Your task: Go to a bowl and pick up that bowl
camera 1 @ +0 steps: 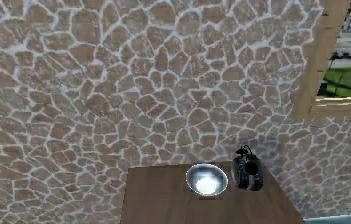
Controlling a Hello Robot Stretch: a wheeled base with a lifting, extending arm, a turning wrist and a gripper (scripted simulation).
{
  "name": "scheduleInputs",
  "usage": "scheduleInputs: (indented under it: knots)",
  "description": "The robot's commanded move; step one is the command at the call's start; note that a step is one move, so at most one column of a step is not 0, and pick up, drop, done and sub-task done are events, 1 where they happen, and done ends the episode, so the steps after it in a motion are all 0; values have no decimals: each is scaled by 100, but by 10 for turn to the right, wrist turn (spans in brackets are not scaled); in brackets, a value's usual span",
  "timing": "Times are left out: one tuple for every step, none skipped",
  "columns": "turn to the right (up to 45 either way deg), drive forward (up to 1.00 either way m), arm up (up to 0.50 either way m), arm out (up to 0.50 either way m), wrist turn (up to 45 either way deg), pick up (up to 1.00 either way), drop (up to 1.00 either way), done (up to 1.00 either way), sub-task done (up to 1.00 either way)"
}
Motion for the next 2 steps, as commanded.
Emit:
scheduleInputs:
  knots:
    - [-450,0,0,0,0,0,0,0,0]
    - [-300,0,0,0,0,0,0,0,0]
